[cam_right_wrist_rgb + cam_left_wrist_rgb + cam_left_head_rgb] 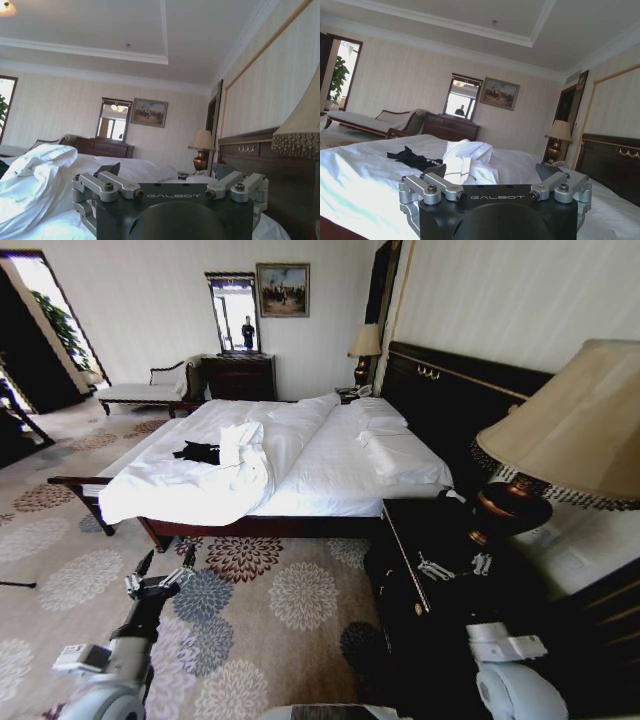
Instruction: Fold the clothes on the bed.
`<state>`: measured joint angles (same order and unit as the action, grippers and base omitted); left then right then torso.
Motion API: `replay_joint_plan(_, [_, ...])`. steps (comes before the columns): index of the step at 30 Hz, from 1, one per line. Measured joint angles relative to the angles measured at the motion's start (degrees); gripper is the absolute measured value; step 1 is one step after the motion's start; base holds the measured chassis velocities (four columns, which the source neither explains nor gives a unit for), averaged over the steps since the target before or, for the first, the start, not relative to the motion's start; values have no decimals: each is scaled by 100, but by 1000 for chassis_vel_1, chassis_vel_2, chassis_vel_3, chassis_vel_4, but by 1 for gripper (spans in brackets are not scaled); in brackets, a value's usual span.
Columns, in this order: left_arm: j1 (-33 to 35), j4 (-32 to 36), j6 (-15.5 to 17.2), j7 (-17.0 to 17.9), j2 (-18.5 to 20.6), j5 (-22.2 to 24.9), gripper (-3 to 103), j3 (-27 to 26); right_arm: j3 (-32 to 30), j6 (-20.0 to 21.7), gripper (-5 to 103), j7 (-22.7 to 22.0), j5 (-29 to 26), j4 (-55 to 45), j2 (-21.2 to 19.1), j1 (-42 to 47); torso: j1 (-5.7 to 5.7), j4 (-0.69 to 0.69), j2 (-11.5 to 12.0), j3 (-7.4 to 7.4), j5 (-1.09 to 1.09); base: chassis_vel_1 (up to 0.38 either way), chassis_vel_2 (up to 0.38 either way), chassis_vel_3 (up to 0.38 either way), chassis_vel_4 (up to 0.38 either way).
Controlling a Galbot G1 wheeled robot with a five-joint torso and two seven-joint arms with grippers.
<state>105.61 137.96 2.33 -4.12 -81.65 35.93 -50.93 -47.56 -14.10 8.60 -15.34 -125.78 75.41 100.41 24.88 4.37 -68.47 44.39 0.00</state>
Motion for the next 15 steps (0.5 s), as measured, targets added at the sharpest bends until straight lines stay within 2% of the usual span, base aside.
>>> replay_joint_plan(5, [-136, -108, -28, -19, 61, -146, 100, 31, 62, 215, 100, -115, 22, 98, -80, 99, 0, 2, 0, 0, 0, -39, 26, 29, -25])
replay_joint_plan(12, [-141, -134, -60, -45, 47, -254, 100, 57, 101, 236, 100, -127, 37, 112, -45, 129, -1, 0, 0, 0, 0, -59, 60, 64, -65])
replay_joint_plan(15, [-88, -151, -167, -69, -21, -381, 100, 107, 102, 181, 100, -126, 56, 162, -1, 112, -1, 0, 0, 0, -1, -90, 98, 91, -93])
